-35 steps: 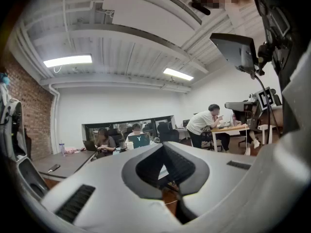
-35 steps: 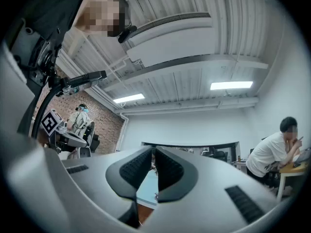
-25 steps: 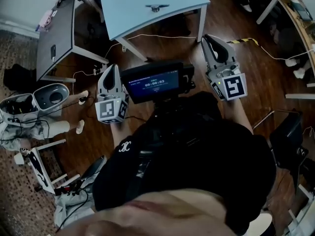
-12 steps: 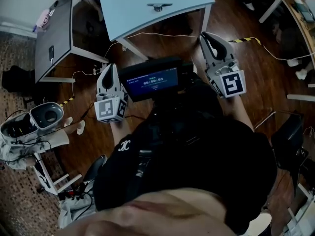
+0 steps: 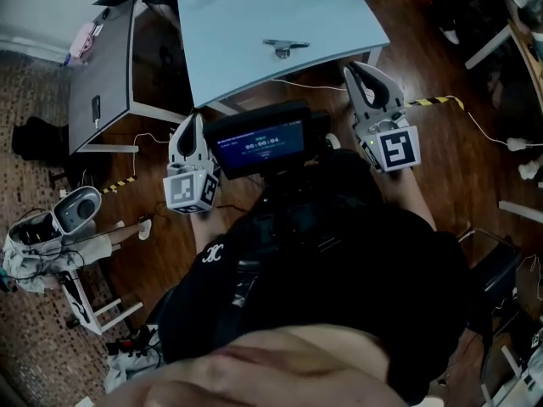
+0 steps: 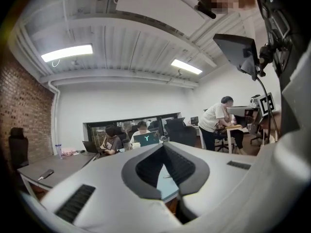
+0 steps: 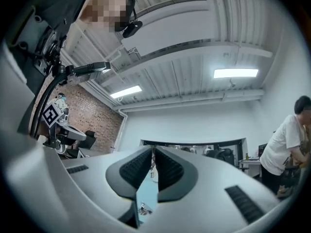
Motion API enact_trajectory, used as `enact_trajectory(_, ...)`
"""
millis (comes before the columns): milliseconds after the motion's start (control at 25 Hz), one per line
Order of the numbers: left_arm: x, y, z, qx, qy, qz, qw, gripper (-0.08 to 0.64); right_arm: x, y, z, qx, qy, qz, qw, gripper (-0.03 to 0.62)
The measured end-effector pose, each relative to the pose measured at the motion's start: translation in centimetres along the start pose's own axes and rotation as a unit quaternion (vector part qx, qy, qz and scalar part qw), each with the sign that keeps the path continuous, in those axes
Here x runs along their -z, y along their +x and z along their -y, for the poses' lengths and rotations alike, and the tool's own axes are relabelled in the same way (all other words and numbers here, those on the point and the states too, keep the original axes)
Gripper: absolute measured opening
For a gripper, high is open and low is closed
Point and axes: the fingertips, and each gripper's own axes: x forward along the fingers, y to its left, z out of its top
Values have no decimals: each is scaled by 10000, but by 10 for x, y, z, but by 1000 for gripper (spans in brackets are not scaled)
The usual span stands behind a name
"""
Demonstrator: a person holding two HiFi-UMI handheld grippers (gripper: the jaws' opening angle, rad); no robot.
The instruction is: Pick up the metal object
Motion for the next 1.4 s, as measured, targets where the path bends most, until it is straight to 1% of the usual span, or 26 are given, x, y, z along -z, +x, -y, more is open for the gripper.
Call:
enact_trajectory(120, -21, 51, -8, -122, -6, 139, 9998, 2, 14, 42, 38, -114, -2, 79, 9999, 31)
enact_trajectory(200, -30, 79, -10, -212, -16, 185, 9996, 2, 26, 67, 56, -245, 29, 106, 9996, 31)
enact_trajectory(280, -31, 104, -14, -287, -42, 161, 9994, 2, 40, 93, 67, -429, 4, -28, 9991, 31)
enact_trajectory(320, -29, 114, -18, -315, -70, 131, 9994, 2, 48, 106, 68, -531, -24, -184, 9984, 31)
enact_trajectory(440, -24, 130, -31, -362, -166, 90, 9992, 2, 71, 133, 62, -783, -181, -675, 9945, 31)
enact_trajectory(560, -18, 134, -43, -427, -251, 54, 9988, 2, 94, 150, 52, -977, -452, -939, 9897, 32)
enact_trajectory(680, -12, 134, -53, -448, -266, -71, 9986, 2, 123, 168, 37, -1228, -714, -1208, 9825, 37)
enact_trajectory(720, -11, 134, -56, -444, -263, -90, 9986, 2, 134, 174, 30, -1359, -763, -1284, 9794, 59)
enact_trajectory(760, -9, 134, -59, -436, -263, -93, 9987, 2, 146, 180, 22, -1515, -825, -1365, 9755, 106)
enact_trajectory(800, -8, 134, -63, -422, -257, -96, 9987, 2, 160, 187, 13, -1681, -938, -1460, 9704, 138)
enact_trajectory(840, -6, 134, -66, -409, -246, -103, 9988, 2, 177, 194, 4, -1846, -1103, -1582, 9637, 149)
enact_trajectory(920, -7, 134, -72, -434, -252, -135, 9987, 2, 219, 206, -14, -2126, -1434, -1921, 9473, 173)
enact_trajectory(1040, -7, 127, -82, -528, -306, -243, 9978, 2, 283, 220, -41, -2365, -1824, -2491, 9213, 206)
enact_trajectory(1120, -4, 120, -91, -598, -325, -267, 9973, 2, 322, 224, -54, -2504, -2022, -2860, 9026, 202)
enact_trajectory(1200, -5, 113, -99, -671, -322, -271, 9969, 2, 354, 224, -63, -2661, -2258, -3153, 8825, 159)
enact_trajectory(1280, -6, 106, -104, -736, -310, -287, 9964, 2, 380, 223, -67, -2744, -2441, -3420, 8650, 156)
enact_trajectory(1320, -5, 103, -107, -764, -304, -312, 9961, 2, 391, 223, -68, -2751, -2472, -3533, 8593, 155)
enact_trajectory(1400, 0, 97, -114, -815, -271, -372, 9956, 2, 406, 225, -69, -2744, -2504, -3674, 8526, 155)
